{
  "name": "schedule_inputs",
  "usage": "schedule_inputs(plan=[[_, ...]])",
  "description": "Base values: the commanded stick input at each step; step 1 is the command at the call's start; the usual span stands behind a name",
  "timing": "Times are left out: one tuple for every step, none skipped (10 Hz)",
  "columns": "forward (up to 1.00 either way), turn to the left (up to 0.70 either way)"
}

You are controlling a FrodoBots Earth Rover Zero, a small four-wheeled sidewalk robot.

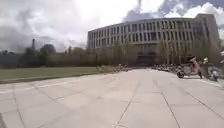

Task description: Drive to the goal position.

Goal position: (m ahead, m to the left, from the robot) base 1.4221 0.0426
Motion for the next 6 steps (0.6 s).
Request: schedule_inputs(plan=[[0.7, 0.03], [0.7, 0.03], [0.7, 0.03], [0.7, 0.03], [0.7, 0.03], [0.7, 0.03]])
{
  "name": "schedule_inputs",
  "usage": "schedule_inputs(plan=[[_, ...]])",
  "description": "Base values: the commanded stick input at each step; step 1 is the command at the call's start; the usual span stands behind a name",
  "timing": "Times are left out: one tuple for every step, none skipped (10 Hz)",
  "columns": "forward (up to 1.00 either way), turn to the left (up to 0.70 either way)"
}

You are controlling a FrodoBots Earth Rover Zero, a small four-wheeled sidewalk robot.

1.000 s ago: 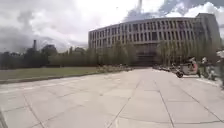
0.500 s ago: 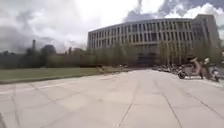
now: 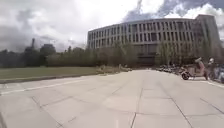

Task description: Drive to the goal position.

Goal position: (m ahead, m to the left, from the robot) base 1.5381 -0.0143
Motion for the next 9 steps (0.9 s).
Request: schedule_inputs(plan=[[0.7, 0.03], [0.7, 0.03], [0.7, 0.03], [0.7, -0.08], [0.7, -0.2], [0.7, -0.32], [0.7, -0.32], [0.7, -0.32], [0.7, -0.32]])
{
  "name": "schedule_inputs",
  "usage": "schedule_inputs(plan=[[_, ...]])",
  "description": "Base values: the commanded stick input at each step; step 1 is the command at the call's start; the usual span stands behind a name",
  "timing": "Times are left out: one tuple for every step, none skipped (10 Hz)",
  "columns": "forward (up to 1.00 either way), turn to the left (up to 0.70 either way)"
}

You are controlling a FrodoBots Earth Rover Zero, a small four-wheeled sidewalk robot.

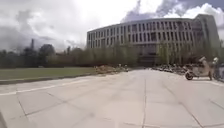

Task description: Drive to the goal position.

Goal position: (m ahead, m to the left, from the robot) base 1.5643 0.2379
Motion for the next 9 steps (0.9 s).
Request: schedule_inputs(plan=[[0.7, -0.32], [0.7, -0.32], [0.7, -0.32], [0.7, -0.32], [0.7, -0.07], [0.7, 0.03], [0.7, 0.03], [0.7, 0.03], [0.7, 0.03]])
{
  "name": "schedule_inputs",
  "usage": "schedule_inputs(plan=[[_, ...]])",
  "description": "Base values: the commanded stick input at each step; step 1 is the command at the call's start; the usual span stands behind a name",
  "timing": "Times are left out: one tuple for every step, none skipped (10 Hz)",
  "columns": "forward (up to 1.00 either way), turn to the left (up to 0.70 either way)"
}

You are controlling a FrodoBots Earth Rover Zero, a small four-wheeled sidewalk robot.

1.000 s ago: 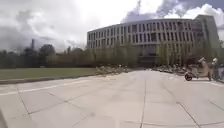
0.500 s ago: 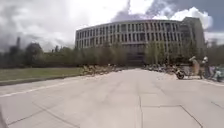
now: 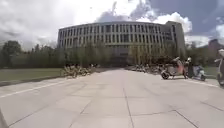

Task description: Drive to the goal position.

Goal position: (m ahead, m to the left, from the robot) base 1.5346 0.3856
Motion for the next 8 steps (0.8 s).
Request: schedule_inputs(plan=[[0.7, 0.03], [0.7, 0.03], [0.7, 0.03], [0.7, 0.03], [0.7, 0.03], [0.7, 0.03], [0.7, 0.03], [0.7, 0.03]])
